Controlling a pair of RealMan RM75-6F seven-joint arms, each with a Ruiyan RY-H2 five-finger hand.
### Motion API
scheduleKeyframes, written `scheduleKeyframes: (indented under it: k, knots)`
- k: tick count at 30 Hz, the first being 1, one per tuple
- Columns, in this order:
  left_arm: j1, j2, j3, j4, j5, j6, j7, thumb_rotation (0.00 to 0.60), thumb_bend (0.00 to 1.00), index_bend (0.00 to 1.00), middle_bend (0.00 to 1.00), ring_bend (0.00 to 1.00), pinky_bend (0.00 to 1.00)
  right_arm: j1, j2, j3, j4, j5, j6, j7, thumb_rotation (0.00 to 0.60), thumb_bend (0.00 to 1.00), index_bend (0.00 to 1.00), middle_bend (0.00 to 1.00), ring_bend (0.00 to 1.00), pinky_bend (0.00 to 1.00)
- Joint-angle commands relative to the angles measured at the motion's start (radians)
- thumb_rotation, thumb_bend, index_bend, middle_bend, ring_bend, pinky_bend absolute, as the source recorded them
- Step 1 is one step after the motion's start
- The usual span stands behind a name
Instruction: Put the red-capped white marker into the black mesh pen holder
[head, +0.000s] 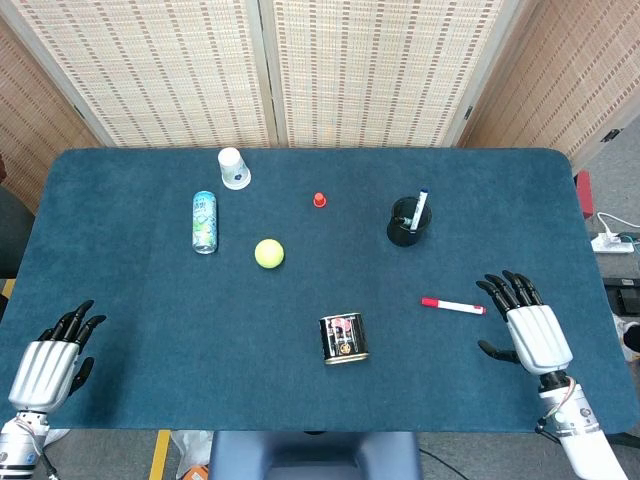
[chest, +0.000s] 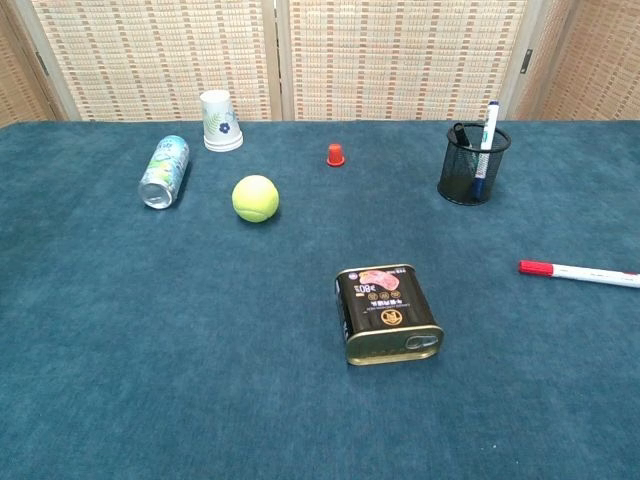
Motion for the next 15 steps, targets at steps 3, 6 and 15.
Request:
scheduleKeyframes:
  k: [3, 6, 15]
  knots:
    - [0.003, -0.001, 0.005, 0.0, 0.014, 0.008, 0.009, 0.6, 0.35, 0.21, 0.06, 0.14, 0.41, -0.003, -0.01, -0.008, 0.009, -0.02, 0.007, -0.013, 0.6, 0.08, 0.16, 0.1, 0.03, 0.07]
    - [0.009, -0.003, 0.01, -0.003, 0.032, 0.023, 0.016, 0.6, 0.35, 0.21, 0.06, 0.14, 0.41, -0.002, -0.02, -0.01, 0.024, -0.022, 0.001, -0.024, 0.6, 0.08, 0.16, 0.1, 0.03, 0.07]
    - [0.01, -0.003, 0.008, 0.001, 0.032, 0.023, 0.003, 0.6, 0.35, 0.21, 0.06, 0.14, 0.42, 0.025, -0.079, 0.024, 0.103, 0.029, -0.038, -0.056, 0.6, 0.08, 0.22, 0.12, 0.09, 0.18]
